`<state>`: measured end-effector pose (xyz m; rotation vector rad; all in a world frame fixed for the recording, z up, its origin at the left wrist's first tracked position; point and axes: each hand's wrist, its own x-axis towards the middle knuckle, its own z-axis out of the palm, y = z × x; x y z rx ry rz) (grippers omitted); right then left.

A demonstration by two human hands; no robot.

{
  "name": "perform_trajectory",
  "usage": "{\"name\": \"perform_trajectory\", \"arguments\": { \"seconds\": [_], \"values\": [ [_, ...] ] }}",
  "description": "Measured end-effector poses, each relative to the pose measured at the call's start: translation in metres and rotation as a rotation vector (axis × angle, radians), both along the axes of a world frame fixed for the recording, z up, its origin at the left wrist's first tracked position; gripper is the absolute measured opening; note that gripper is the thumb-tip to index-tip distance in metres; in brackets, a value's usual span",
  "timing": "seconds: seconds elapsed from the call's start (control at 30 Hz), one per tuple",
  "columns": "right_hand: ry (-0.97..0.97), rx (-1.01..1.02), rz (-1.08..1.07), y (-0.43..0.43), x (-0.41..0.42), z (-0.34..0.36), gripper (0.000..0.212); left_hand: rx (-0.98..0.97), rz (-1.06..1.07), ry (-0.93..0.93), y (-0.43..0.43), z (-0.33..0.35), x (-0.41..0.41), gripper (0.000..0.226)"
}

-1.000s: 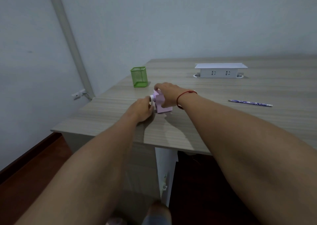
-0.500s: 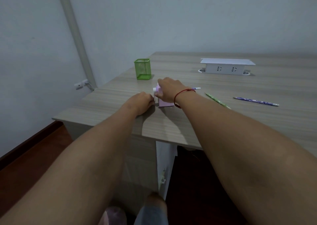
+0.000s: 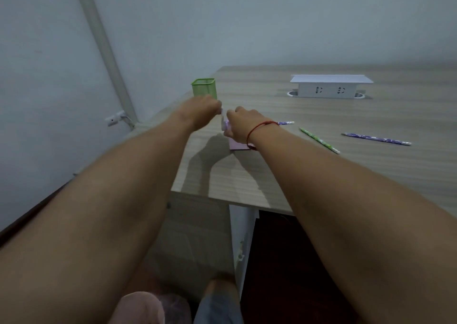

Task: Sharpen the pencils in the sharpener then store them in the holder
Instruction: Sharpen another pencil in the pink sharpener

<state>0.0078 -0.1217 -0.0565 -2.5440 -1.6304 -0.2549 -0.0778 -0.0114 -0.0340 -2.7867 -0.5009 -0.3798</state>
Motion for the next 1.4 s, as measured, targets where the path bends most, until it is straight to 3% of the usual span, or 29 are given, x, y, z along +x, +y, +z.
{"name": "perform_trajectory", "arguments": {
  "seconds": [0.33,0.87,1.07,1.4],
  "values": [
    [-0.006,-0.005,-0.046,-0.004,-0.012,0.003,0.045,-0.062,0.024,-0.114,-0.041,-0.022,-0.040,0.021],
    [0.051,0.054,0.031,0.002,-0.003,-0.007,0.042,-0.281,0.103,0.079,-0.026,-0.058,-0.022,0.031],
    [0.006,0.080,0.049,0.002,0.001,-0.012,0.041,-0.200,0.080,0.103,0.003,-0.030,-0.003,0.026],
    [-0.014,0.025,0.035,-0.004,-0.002,-0.002,0.041,-0.006,0.019,-0.065,-0.010,-0.001,-0.015,0.028]
  ]
}}
